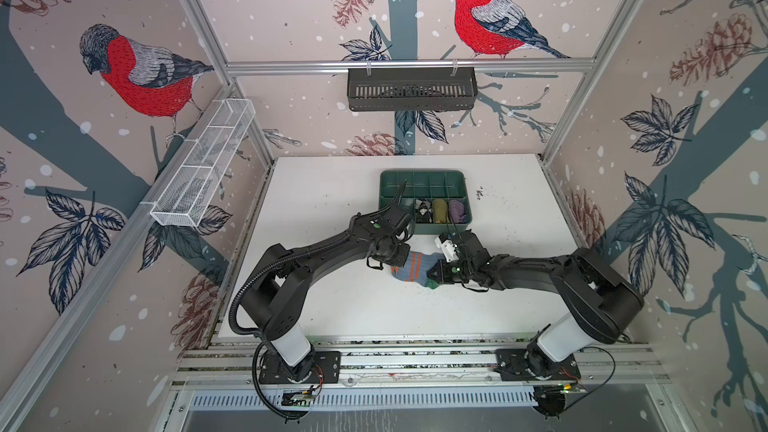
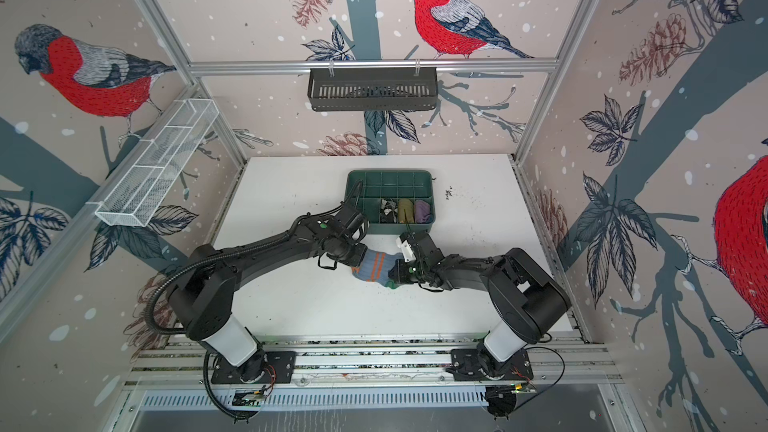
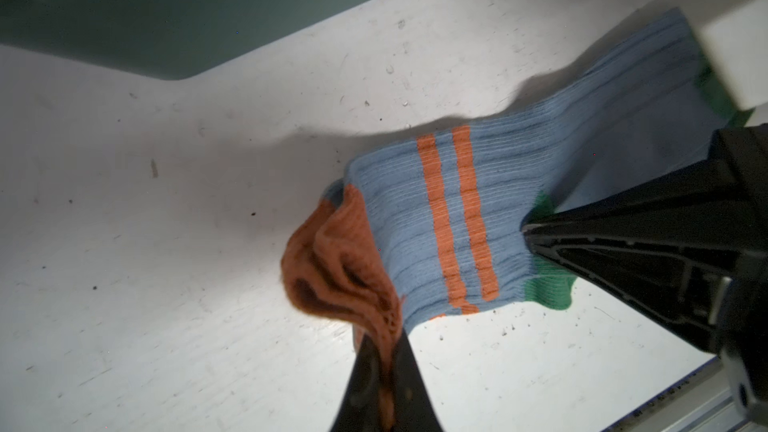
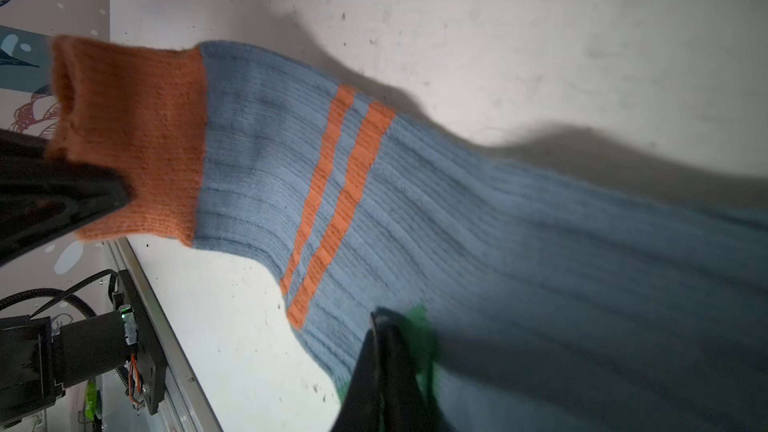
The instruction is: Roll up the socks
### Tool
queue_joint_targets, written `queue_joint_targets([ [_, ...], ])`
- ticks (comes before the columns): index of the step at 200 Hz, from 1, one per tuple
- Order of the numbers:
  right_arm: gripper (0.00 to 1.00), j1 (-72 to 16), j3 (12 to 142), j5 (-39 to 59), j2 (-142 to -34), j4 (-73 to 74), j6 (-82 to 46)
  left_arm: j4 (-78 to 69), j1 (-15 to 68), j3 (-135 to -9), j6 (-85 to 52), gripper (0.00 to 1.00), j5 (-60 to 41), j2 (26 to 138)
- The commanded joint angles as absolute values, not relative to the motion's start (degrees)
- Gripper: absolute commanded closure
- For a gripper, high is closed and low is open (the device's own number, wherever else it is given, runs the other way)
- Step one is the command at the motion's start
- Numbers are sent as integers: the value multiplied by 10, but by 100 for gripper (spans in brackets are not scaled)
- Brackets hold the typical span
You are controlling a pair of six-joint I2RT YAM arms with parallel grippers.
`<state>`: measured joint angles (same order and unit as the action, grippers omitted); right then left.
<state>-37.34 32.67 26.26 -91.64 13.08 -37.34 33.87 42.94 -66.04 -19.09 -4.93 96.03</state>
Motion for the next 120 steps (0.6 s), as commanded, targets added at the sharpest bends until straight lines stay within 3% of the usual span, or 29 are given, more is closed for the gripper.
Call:
queue_joint_targets([
  [1, 91, -372, 326, 261, -931, 139, -375, 347, 438, -674, -185, 92, -72, 973],
  [120, 92, -365, 314, 272, -939, 153, -372, 340, 477, -755, -179, 92, -120, 1070],
])
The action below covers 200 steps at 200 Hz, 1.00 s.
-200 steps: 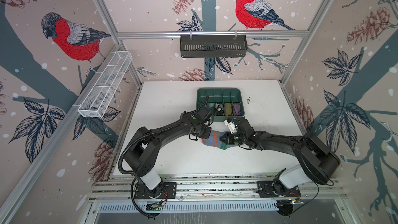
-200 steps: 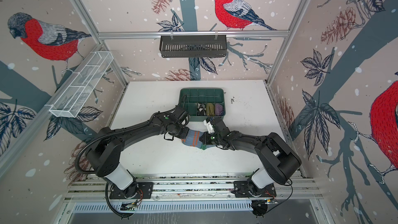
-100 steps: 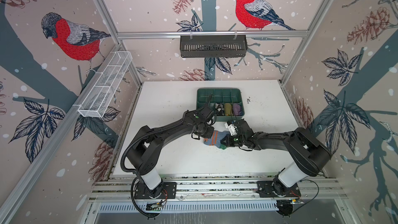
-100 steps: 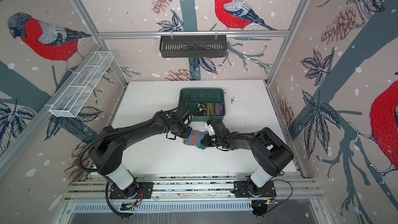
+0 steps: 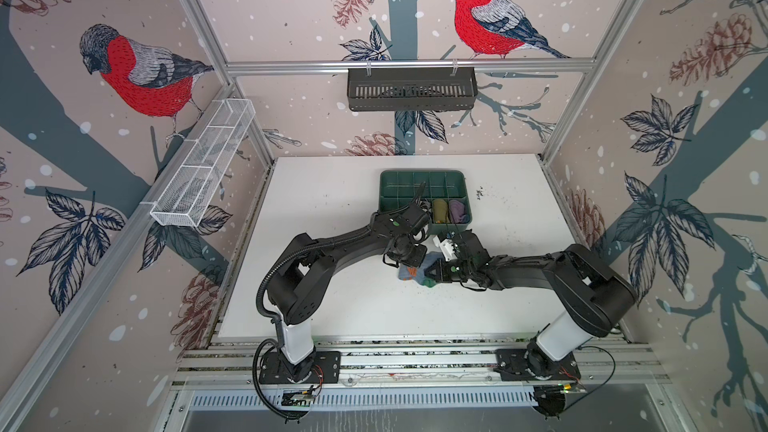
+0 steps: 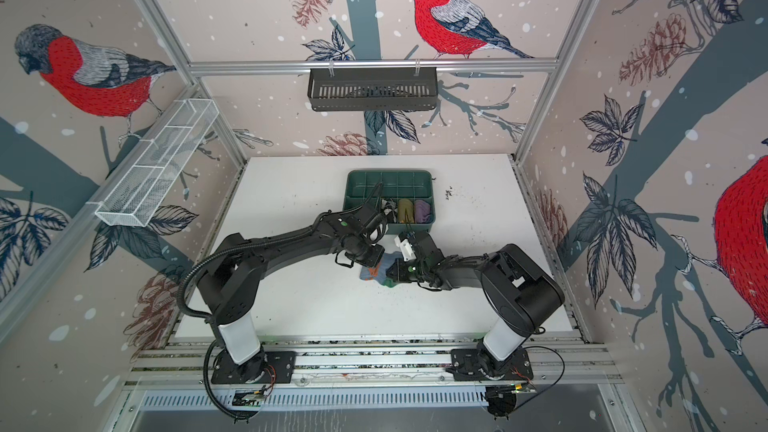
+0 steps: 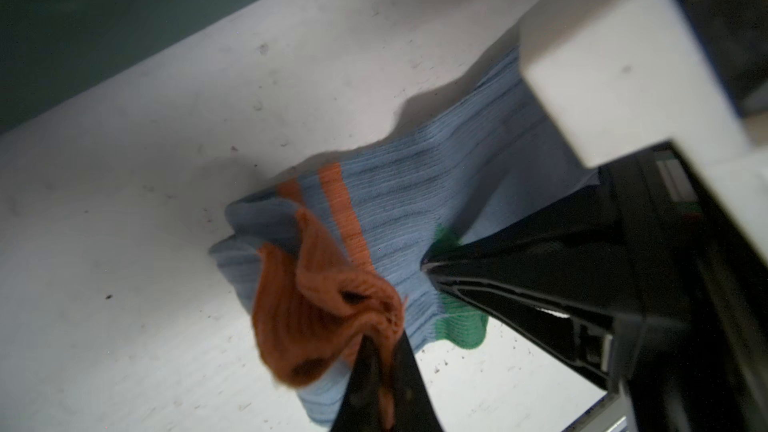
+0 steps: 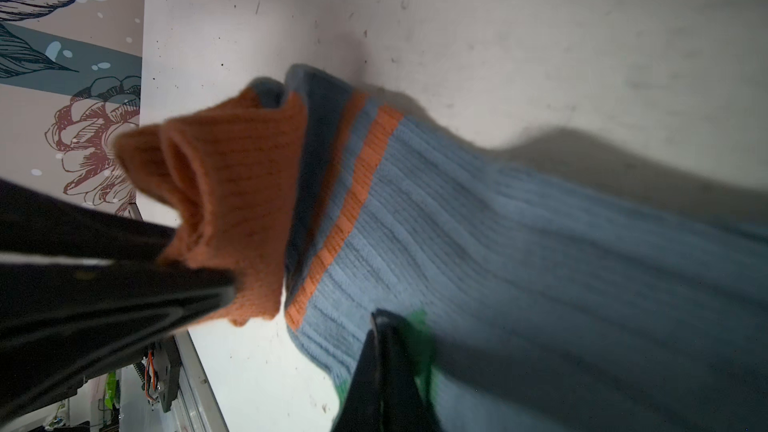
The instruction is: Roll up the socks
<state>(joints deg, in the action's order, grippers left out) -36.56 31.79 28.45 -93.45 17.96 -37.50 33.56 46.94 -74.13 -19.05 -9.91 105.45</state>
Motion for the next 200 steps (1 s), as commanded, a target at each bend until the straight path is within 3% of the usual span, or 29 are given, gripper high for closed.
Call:
queue_joint_targets([
  [1, 92, -365, 315, 272, -939, 153, -372, 340, 477, -756, -179, 92, -121, 1071],
  [46, 91, -363, 312, 275, -939, 157, -372, 346, 482, -756, -175, 90, -135, 1097],
  [91, 90, -360, 308, 276, -922, 154, -372, 314, 481, -740, -180, 62, -149, 1099],
  [112, 89, -357, 308, 272, -905, 145, -369, 289, 477, -731, -184, 57, -167, 1094],
  [200, 83, -320, 299, 257, -808, 98, -366, 224, 453, -685, -193, 60, -235, 1054],
])
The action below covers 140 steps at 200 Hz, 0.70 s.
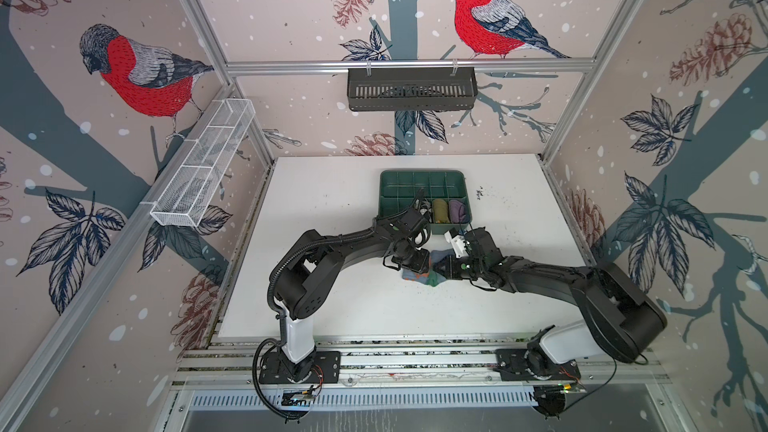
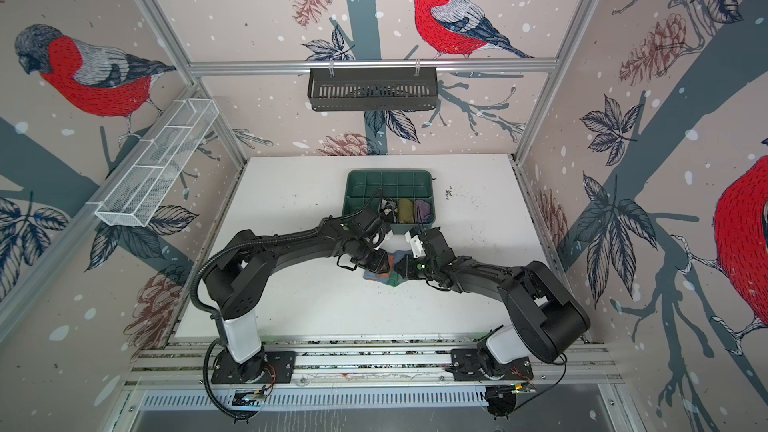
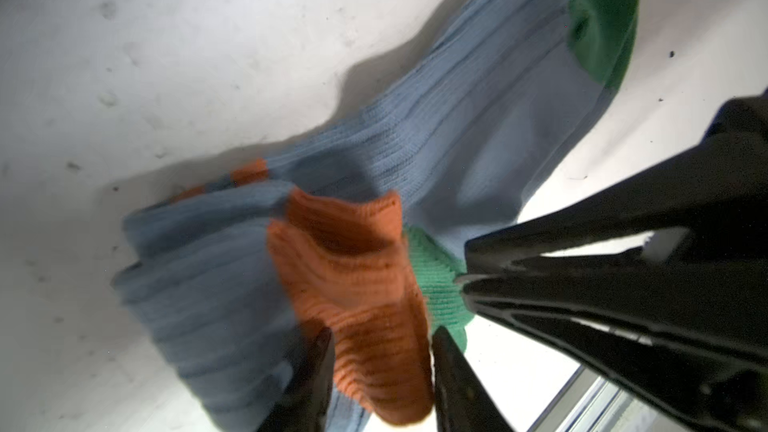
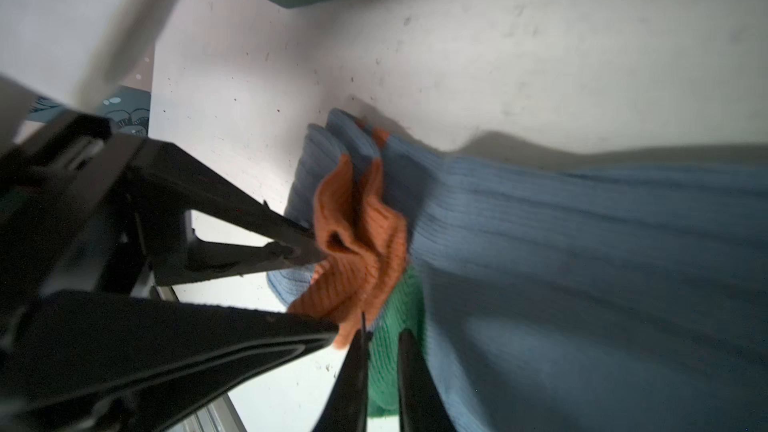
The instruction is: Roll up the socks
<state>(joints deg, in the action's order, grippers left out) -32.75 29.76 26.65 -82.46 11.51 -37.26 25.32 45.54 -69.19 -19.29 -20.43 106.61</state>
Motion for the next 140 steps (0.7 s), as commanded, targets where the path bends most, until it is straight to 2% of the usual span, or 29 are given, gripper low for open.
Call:
queue_joint_targets([
  [1, 83, -320, 299, 257, -807, 98, -366, 224, 453, -685, -193, 60, -235, 1054],
  [42, 89, -339, 336, 262, -811, 93, -364, 196, 446, -675, -199, 62, -258, 1023],
  [74, 91, -365, 356, 262, -825, 95, -364, 187, 407, -645, -215, 65, -227, 963],
  [85, 91, -370, 358, 261, -833, 97, -365, 187, 389, -627, -218, 64, -225, 946],
  [113, 91, -379, 353, 263, -856, 109, -369, 176, 371, -584, -218, 53, -219, 925],
  [140, 92, -391, 364, 262, -880, 109, -365, 107, 360, -531, -231, 51, -257, 923],
])
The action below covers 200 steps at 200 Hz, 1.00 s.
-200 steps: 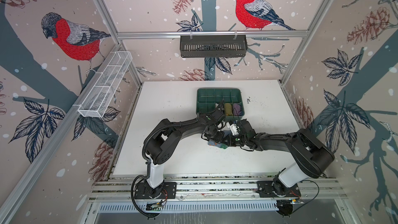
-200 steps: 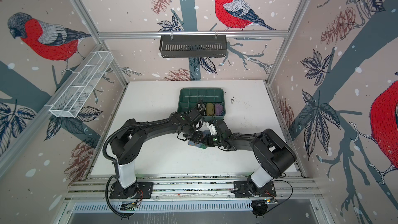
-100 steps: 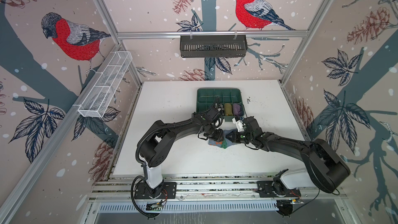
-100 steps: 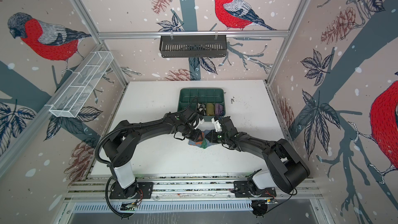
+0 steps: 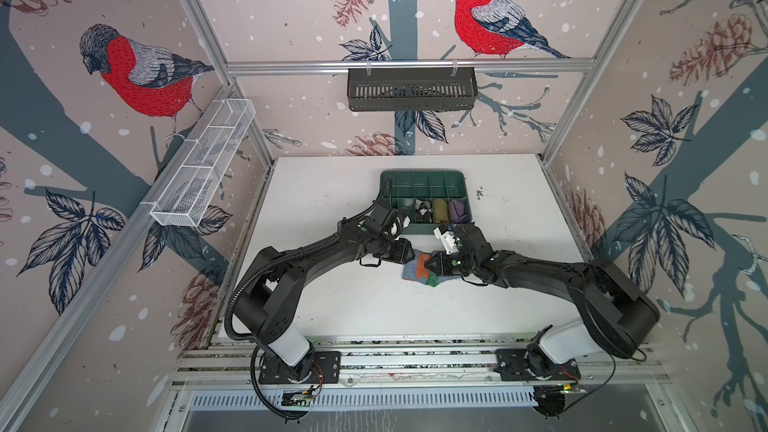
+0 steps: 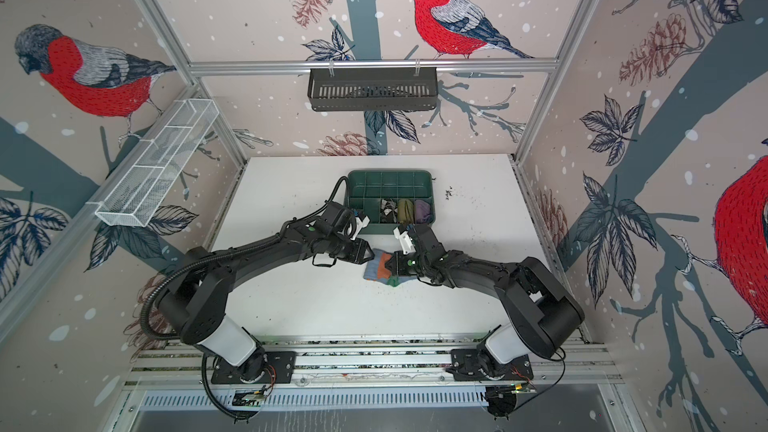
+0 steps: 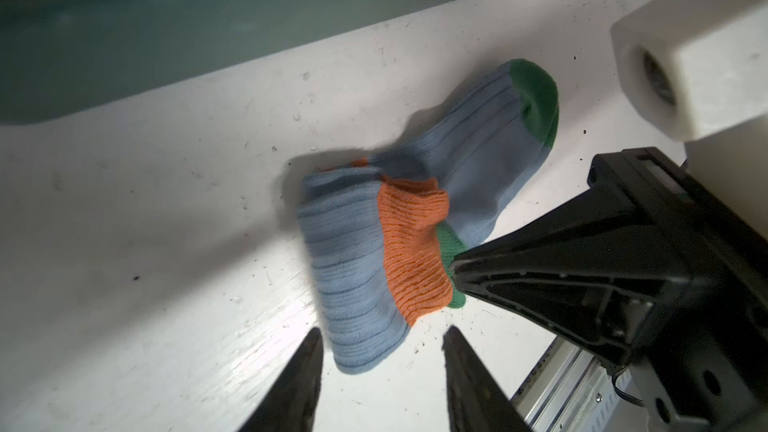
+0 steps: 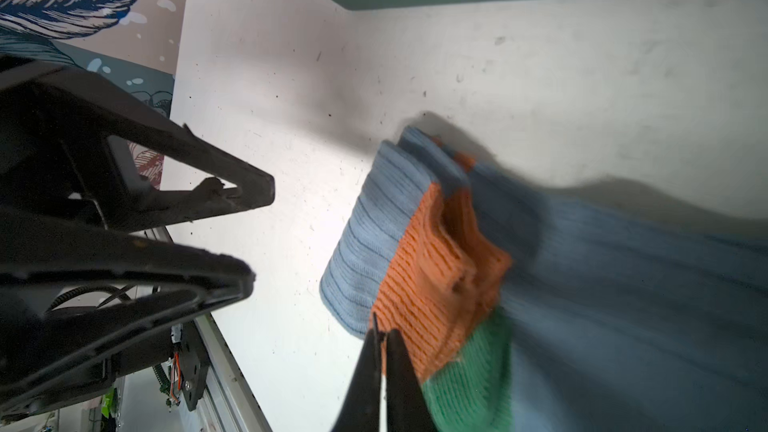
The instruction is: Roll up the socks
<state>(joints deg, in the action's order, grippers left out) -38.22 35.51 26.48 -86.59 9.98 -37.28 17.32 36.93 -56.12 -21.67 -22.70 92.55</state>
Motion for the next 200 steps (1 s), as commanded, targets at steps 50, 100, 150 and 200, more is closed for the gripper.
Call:
queue_joint_targets([
  [50, 92, -398, 392, 233, -904, 77, -353, 67, 352, -515, -234, 52, -278, 960],
  [100, 92, -389, 388, 200, -921, 47, -348, 61, 352, -514, -226, 52, -276, 988],
  [150, 92, -389, 397, 204, -942, 45, -343, 58, 345, -511, -221, 52, -278, 998],
  [200, 92, -389, 398, 206, -961, 46, -342, 21, 345, -500, -230, 53, -317, 1009],
])
